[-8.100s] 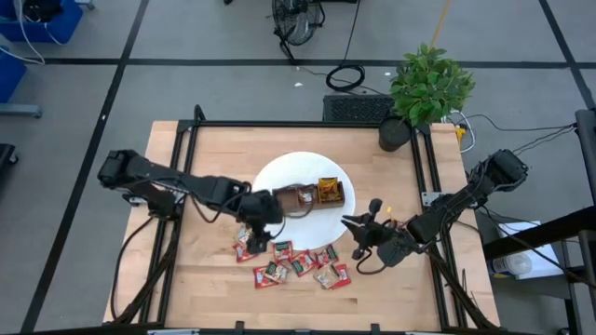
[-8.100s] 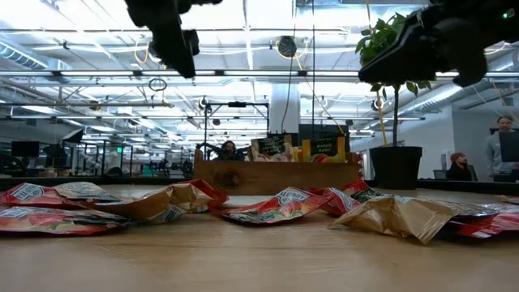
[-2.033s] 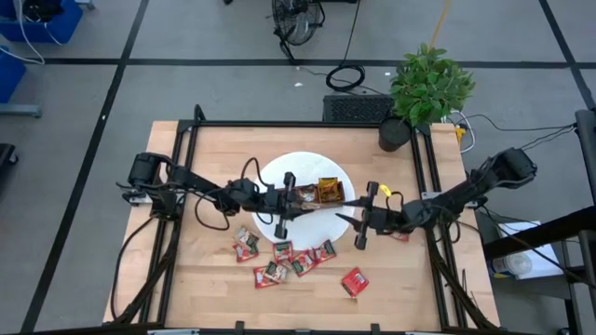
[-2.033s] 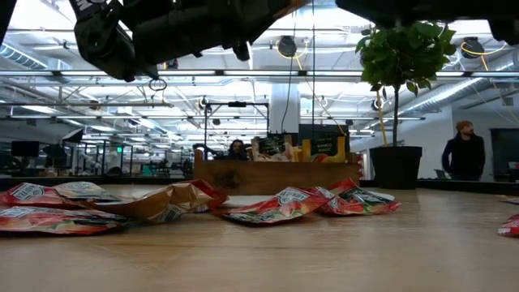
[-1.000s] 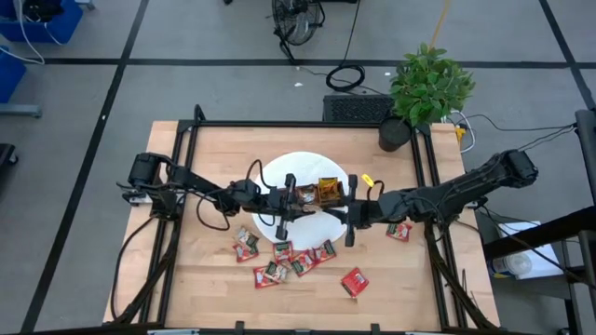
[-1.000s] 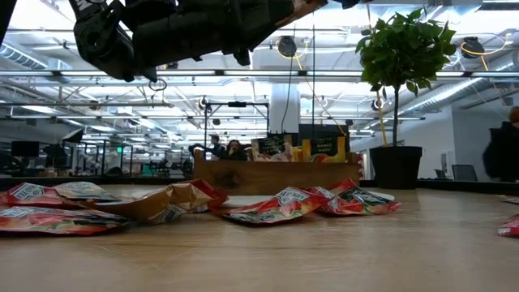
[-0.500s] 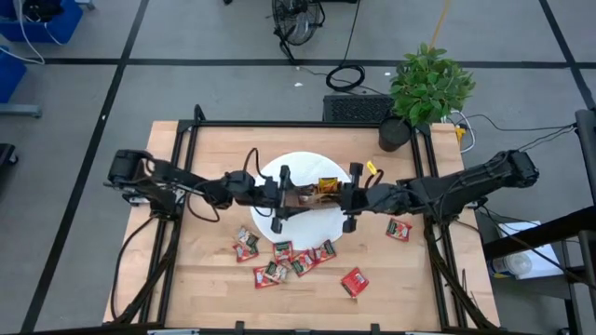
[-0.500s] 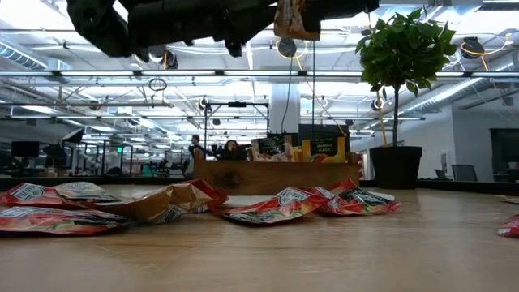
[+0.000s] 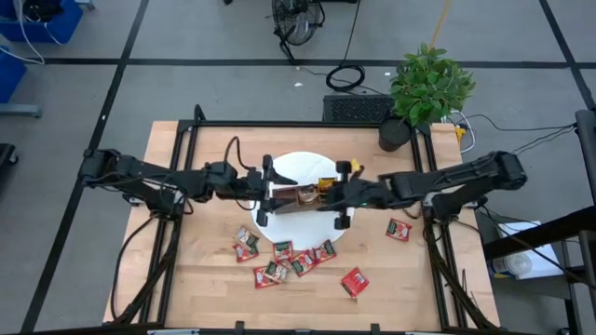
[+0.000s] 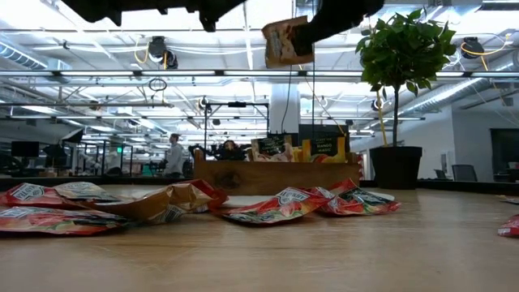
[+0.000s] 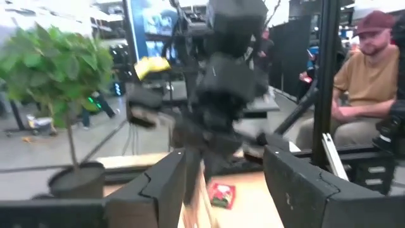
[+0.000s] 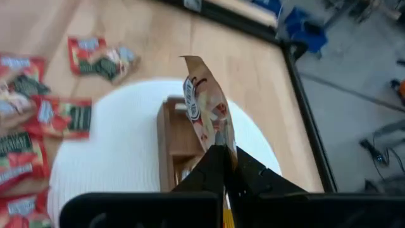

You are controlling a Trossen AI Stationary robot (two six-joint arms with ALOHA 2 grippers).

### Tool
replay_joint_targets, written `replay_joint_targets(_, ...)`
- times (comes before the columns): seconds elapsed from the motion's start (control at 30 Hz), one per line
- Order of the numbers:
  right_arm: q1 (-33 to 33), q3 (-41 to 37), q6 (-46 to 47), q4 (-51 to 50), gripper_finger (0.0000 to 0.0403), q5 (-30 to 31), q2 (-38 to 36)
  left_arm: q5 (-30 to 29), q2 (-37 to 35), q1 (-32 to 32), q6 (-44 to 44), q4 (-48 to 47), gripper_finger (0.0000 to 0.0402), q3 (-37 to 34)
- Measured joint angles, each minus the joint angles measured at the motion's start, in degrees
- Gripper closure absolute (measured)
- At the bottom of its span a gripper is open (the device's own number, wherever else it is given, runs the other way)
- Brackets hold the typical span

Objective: Pick & Place Tea
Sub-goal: Put the brown tea bag into the middle section of the wooden organizer

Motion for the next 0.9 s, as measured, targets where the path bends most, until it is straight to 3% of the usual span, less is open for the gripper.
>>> replay_joint_targets(0.27,-1.2,18.3,-0.5,-20.2,0.0403,0.0,19.0,-2.6,-0.8,0.0,0.6,-2.7,0.0211,0.0)
replay_joint_targets(0.43,-3.3,23.8,-0.7,-30.2,0.0403,0.1,27.8,-3.1,-0.9,0.1,0.4,-4.7,0.0214,-0.1)
replay_joint_targets(0.9,-4.9,24.3,0.9,-32.8,0.0403,0.0,29.5,-4.3,-1.8,0.0,0.2,-8.0,0.0220,0.0)
